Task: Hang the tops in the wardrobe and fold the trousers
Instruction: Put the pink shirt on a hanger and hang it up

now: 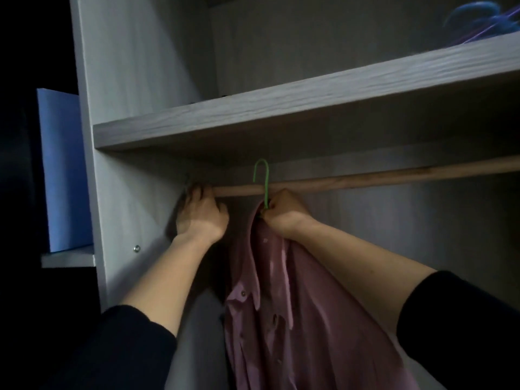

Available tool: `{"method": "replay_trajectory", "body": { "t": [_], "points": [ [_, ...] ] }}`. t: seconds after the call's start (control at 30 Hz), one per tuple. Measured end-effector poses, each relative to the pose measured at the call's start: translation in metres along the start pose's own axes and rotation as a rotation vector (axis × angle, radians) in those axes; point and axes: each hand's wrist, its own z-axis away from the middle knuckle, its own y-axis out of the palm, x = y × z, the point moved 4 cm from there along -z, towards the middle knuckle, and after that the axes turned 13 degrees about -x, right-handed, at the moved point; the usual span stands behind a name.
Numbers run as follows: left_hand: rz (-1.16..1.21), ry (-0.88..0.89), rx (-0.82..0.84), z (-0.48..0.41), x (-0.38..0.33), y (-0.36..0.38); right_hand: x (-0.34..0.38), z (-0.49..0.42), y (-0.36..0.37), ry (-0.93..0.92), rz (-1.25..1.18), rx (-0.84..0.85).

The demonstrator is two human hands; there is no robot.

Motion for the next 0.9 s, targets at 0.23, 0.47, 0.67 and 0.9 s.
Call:
{"method": "replay_trajectory", "body": {
  "t": [0.23,0.47,0.67,0.9],
  "points": [
    [-0.052,-0.054,-0.152,-0.02,0.005,-0.011,0.001,-0.004,0.055,0.022,-0.017,0.083],
    [-0.018,0.019,-0.085,-0.029,0.001,-0.017,0.008,0.0,0.09,-0.054,-0.169,0.149],
    [-0.003,0.021,-0.112,-0.025,0.007,-0.013,0.002,0.009,0.113,0.012,-0.319,0.218],
    [0.043,-0.031,-0.063,-0.014,0.003,-0.007,-0.03,0.017,0.064,0.01,-0.444,0.143]
  ]
}}
